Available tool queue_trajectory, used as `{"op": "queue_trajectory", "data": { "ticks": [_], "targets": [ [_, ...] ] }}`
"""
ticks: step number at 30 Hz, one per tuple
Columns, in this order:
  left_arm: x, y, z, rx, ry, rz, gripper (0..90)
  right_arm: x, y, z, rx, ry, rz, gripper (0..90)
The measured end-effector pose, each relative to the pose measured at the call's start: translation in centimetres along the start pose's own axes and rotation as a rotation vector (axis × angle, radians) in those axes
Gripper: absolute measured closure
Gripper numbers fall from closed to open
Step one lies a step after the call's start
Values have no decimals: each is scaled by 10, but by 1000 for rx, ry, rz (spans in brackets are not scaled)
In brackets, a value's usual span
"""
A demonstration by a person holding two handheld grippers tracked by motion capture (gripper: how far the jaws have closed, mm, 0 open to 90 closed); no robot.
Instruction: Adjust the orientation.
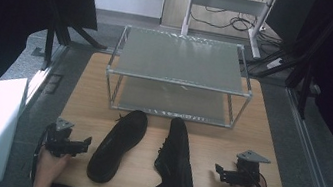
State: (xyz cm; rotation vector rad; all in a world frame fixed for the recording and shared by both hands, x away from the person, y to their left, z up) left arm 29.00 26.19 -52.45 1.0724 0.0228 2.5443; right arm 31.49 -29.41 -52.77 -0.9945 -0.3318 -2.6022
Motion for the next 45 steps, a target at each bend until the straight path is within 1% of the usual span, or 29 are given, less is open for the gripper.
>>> {"op": "queue_trajectory", "data": {
  "ticks": [3, 7, 9, 10, 13, 18, 19, 22, 29, 34, 37, 38, 39, 40, 41, 45],
  "targets": [
    [0, 1, 0, -10, 0, 5, 0, -1, -2, 0, 10, -9, 3, 33],
    [2, 2, 2, -16, 17, 11, 0, -1, -4, 1, 16, -2, 7, 40],
    [3, 2, 2, -14, 23, 9, 0, -1, -4, 1, 15, -1, 8, 42],
    [4, 2, 3, -9, 35, 9, 0, -1, -4, 0, 18, -3, 11, 43],
    [4, 2, 4, -4, 40, 9, 0, -1, -4, 1, 16, 5, 11, 44],
    [4, 3, 4, 9, 35, 3, 4, 0, -4, 1, 14, 10, 13, 45],
    [3, 3, 4, 7, 23, 5, 6, 0, -4, 1, 14, 11, 14, 45],
    [1, 4, 3, 4, 10, 9, 6, -1, -4, 1, 14, 11, 14, 45],
    [3, 3, 4, 1, 13, 3, 6, 0, -3, 1, 7, 18, 8, 45],
    [4, 4, 4, -5, 1, -7, 6, -1, -4, 1, 11, 10, 5, 50],
    [2, 4, 2, -11, -13, -14, 0, -1, -5, 1, 11, 9, 5, 51],
    [0, 4, 1, -19, -29, -17, 0, -1, -5, 1, 11, 8, 6, 52],
    [-3, 5, -1, -39, -47, -11, 0, -2, -5, 0, 12, 6, 6, 53],
    [-3, 5, -1, -39, -47, -11, 0, -2, -5, 0, 12, 6, 6, 53],
    [-6, 6, -2, -58, -62, -14, 0, -2, -6, 0, 12, 6, 5, 54],
    [-8, 9, -3, -81, -75, -19, 0, -2, -6, 0, 12, 4, 7, 57]
  ]
}}
Point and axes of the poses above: each handheld gripper's, and its own axes: x roughly backward along the jaws, z roughly out of its top, y roughly to its right, the point moved 3 cm from there along -x, roughly forward along the jaws, and after that the axes turned 10 degrees about -z, right-handed, at the moved point
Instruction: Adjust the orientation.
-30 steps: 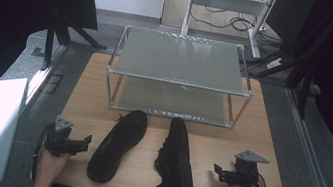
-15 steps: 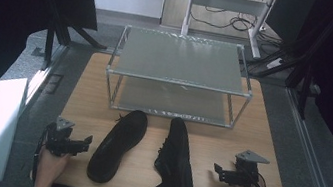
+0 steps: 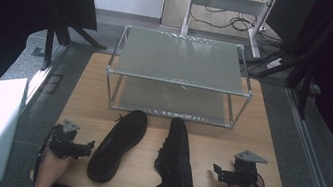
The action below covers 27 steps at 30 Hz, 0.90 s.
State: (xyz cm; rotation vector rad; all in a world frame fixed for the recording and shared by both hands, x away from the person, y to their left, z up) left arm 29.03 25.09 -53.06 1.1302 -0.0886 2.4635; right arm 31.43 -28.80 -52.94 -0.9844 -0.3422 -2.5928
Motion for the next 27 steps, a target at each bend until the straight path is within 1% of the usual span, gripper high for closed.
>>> {"op": "queue_trajectory", "data": {
  "ticks": [2, 4, 7, 9, 13, 15, 17, 18, 19, 23, 27],
  "targets": [
    [0, 1, 0, -4, -4, -2, 0, 0, 0, 0, 1, -2, 0, 58],
    [-2, 3, 0, -16, -16, -3, 0, 0, 0, 0, 0, -1, 1, 58],
    [-5, 6, 0, -29, -27, -24, 0, 0, -1, 0, 0, -1, 1, 59],
    [-5, 9, 1, -33, -24, -43, 0, 0, -1, 0, 0, 0, 2, 60],
    [-3, 11, 2, -45, -22, -34, 5, 0, -1, 0, -1, 1, 3, 61],
    [-3, 12, 2, -46, -23, -35, 18, 0, -1, 0, -2, 2, 4, 62],
    [-3, 15, 2, -59, -30, -45, 17, 0, -1, 0, -2, 2, 4, 62],
    [-3, 15, 2, -59, -30, -45, 15, 0, -1, 0, -2, 3, 5, 62],
    [-4, 20, 2, -76, -37, -61, 13, 0, -1, 0, -2, 4, 5, 62],
    [-7, 33, 4, -117, -58, -90, 2, 0, -1, 1, -2, 8, 3, 62],
    [-12, 44, 5, -149, -74, -95, 4, 0, 0, 1, -6, 10, 5, 62]
  ]
}}
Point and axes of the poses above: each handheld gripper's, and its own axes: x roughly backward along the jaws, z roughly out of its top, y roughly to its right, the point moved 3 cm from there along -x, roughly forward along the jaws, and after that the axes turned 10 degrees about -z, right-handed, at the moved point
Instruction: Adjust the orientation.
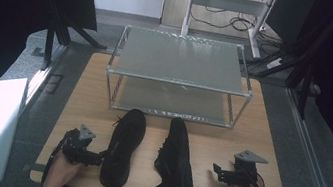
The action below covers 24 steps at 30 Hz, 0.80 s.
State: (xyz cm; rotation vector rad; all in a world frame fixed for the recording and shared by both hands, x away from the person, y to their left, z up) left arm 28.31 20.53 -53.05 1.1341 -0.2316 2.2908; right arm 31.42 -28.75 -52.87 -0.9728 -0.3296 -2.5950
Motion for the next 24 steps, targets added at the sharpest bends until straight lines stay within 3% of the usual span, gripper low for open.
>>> {"op": "queue_trajectory", "data": {
  "ticks": [8, 11, 14, 18, 21, 24],
  "targets": [
    [-10, 22, 9, -61, -12, -38, 0, 0, 0, 0, -3, 0, 0, 62],
    [-11, 24, 11, -70, -17, -30, 0, -1, 0, 0, 1, -1, 1, 62],
    [-10, 22, 11, -52, -7, -41, 0, 0, 0, 0, -10, 0, 4, 62],
    [-4, 14, 10, -18, 30, -11, 0, 0, 1, 0, -15, 3, 6, 63],
    [3, 4, 8, 22, 82, 28, 0, 1, 1, 0, -21, 7, 10, 62],
    [6, -4, 6, 84, 120, 24, 0, 1, 1, 1, -23, 9, 12, 63]
  ]
}}
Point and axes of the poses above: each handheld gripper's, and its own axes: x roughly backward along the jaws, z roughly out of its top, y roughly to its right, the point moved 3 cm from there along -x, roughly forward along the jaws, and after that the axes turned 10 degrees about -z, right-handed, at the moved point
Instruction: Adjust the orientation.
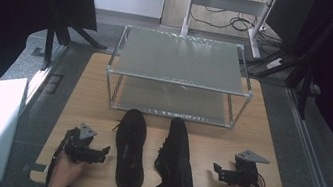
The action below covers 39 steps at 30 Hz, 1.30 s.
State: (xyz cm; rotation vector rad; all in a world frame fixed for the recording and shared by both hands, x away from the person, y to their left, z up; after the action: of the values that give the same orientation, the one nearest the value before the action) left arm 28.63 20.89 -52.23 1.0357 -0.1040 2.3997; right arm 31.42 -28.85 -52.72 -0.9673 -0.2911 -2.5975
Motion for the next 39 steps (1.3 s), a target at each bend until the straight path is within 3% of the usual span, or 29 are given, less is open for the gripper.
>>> {"op": "queue_trajectory", "data": {
  "ticks": [4, 15, 23, 33, 39],
  "targets": [
    [2, -5, -1, 45, 24, -7, 0, 2, 0, 1, -2, 8, 5, 62],
    [1, -3, 1, 29, 50, -18, 0, 9, -9, 13, 9, 41, 30, 50],
    [-1, -3, 1, 22, 43, -16, 0, 17, -26, 33, 48, 77, 61, 28],
    [-3, -3, 0, 26, 22, -16, 0, 30, -60, 56, 105, 104, 145, 0],
    [-3, -3, -1, 23, 15, -15, 0, 33, -77, 65, 98, 128, 172, 0]
  ]
}}
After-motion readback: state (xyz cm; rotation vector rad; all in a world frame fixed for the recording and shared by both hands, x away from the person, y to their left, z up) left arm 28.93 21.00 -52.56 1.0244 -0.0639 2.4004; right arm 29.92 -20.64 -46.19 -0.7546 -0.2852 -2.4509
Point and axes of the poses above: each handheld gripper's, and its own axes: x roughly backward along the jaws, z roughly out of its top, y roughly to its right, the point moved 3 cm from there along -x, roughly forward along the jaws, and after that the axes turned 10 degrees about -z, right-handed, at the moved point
